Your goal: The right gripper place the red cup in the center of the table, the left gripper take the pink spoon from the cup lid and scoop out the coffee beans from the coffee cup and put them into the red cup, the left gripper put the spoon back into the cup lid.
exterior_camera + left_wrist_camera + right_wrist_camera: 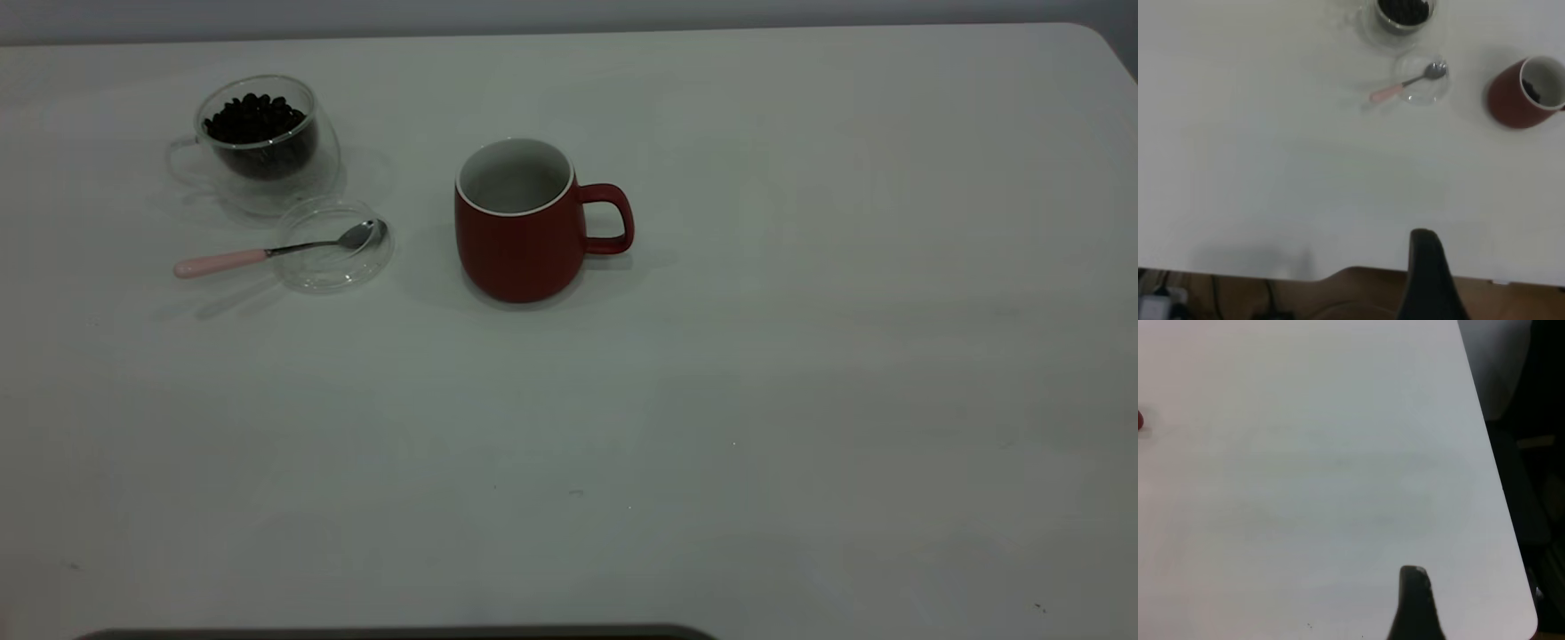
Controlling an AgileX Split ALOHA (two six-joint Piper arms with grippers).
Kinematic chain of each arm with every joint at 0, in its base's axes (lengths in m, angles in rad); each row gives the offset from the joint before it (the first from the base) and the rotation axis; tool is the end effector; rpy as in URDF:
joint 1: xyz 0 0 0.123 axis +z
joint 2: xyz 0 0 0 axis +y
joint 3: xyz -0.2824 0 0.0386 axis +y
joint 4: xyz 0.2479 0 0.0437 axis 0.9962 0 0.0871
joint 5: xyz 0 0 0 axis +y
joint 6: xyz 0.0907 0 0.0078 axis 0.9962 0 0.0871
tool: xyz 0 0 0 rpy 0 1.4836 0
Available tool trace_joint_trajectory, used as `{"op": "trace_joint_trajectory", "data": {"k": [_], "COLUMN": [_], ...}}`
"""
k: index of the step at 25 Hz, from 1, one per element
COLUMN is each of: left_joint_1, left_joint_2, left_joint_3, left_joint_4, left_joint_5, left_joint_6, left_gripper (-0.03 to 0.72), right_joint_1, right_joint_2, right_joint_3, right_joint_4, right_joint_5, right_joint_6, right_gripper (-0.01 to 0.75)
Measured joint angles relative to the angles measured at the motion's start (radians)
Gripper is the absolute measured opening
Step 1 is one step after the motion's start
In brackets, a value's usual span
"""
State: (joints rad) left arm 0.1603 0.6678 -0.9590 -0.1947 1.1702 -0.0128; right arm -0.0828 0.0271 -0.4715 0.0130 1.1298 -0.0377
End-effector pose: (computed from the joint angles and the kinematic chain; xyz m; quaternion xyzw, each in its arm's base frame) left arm 0.0918 -0.0016 0.3778 -0.0807 0.9172 -0.0691 0.3841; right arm -0.0010 0.0012 0.2639 0.0196 0.8838 -0.0217 0.4669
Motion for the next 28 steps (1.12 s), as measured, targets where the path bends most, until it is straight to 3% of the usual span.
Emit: {"op": "trace_joint_trajectory", "data": {"k": [5, 14, 28], "left_joint_1": [-0.008, -0.173, -0.179], "left_joint_2": [-0.150, -0.359, -0.621], "left_joint_3": [0.125, 0.386, 0.472], "left_joint_4": [0.038, 0.108, 0.181], "left_joint_5": [0.000, -0.006, -0.032], "left_joint_6": [0.013, 0.013, 0.013], "left_gripper": [0.559, 0.559, 0.559], "right_joint_1": [0.000, 0.000, 0.000], "right_joint_2": [0.000, 0.000, 0.000], "right_joint_3": [0.000, 0.000, 0.000], "right_joint_4": [0.000, 0.000, 0.000], "right_joint_5": [0.000, 0.000, 0.000], "right_joint_6": [0.000, 0.000, -0.002], "right_gripper": [0.591, 0.591, 0.591]}}
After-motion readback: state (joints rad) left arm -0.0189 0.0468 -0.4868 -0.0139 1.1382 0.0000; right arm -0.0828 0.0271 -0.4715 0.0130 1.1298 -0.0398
